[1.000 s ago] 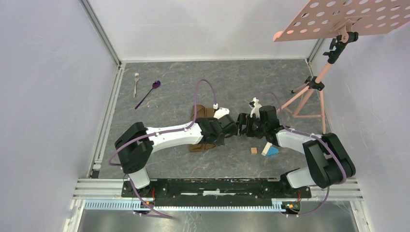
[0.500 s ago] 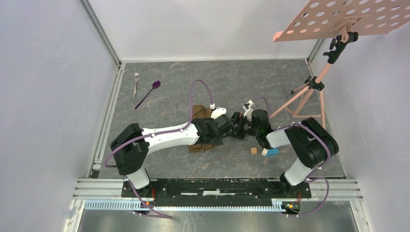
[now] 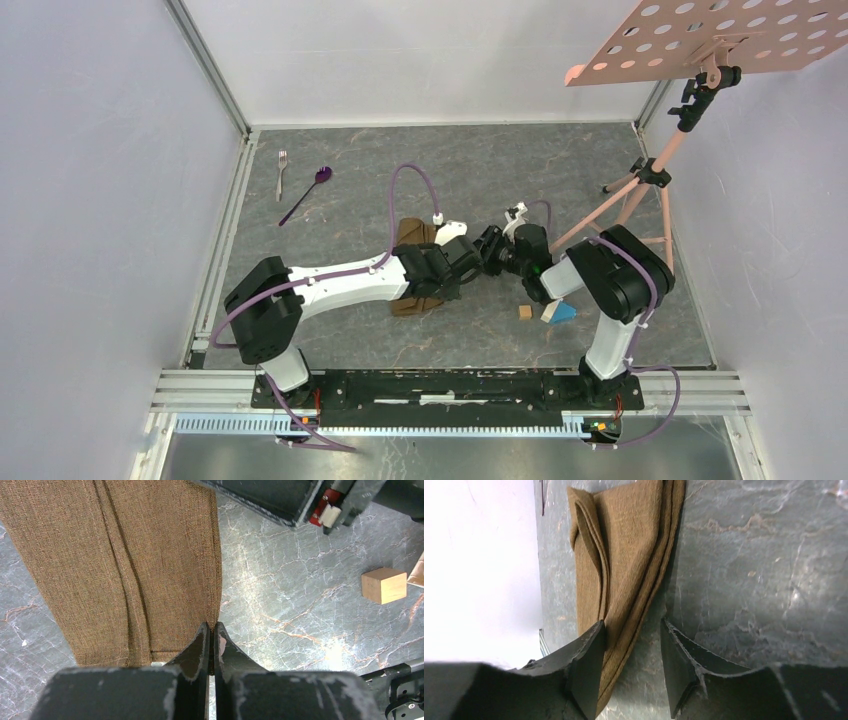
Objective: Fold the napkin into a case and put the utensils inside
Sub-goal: Pass from the left arm to the right
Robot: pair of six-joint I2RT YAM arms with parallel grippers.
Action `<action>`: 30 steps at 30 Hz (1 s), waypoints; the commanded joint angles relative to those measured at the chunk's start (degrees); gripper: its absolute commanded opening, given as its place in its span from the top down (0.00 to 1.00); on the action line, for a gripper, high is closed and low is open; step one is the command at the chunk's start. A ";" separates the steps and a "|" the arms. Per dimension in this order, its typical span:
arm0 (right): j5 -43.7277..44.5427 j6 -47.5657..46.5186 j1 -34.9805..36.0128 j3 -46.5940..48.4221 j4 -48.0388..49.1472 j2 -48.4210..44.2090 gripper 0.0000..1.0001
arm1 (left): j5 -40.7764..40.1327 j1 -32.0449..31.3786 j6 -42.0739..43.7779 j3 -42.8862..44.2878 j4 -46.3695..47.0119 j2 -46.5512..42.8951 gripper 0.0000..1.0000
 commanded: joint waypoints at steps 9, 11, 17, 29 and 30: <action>0.78 1.29 -0.07 3.94 7.49 5.25 0.70 | 1.48 0.07 -2.37 0.17 2.82 -1.75 0.98; -0.73 0.89 -0.15 3.78 10.00 5.89 0.97 | 3.71 0.09 -1.96 0.73 3.52 -1.45 0.97; -5.13 -6.54 -2.08 3.05 8.19 5.33 1.00 | 11.45 2.56 -1.45 0.94 4.75 -7.12 0.47; -10.77 -25.18 -3.69 15.26 -15.95 6.21 1.00 | 34.46 31.54 -10.00 -10.55 26.36 -9.93 0.69; -10.35 -26.13 -3.68 16.01 -17.40 6.05 1.00 | 34.68 32.74 -10.91 -10.86 28.01 -8.14 0.75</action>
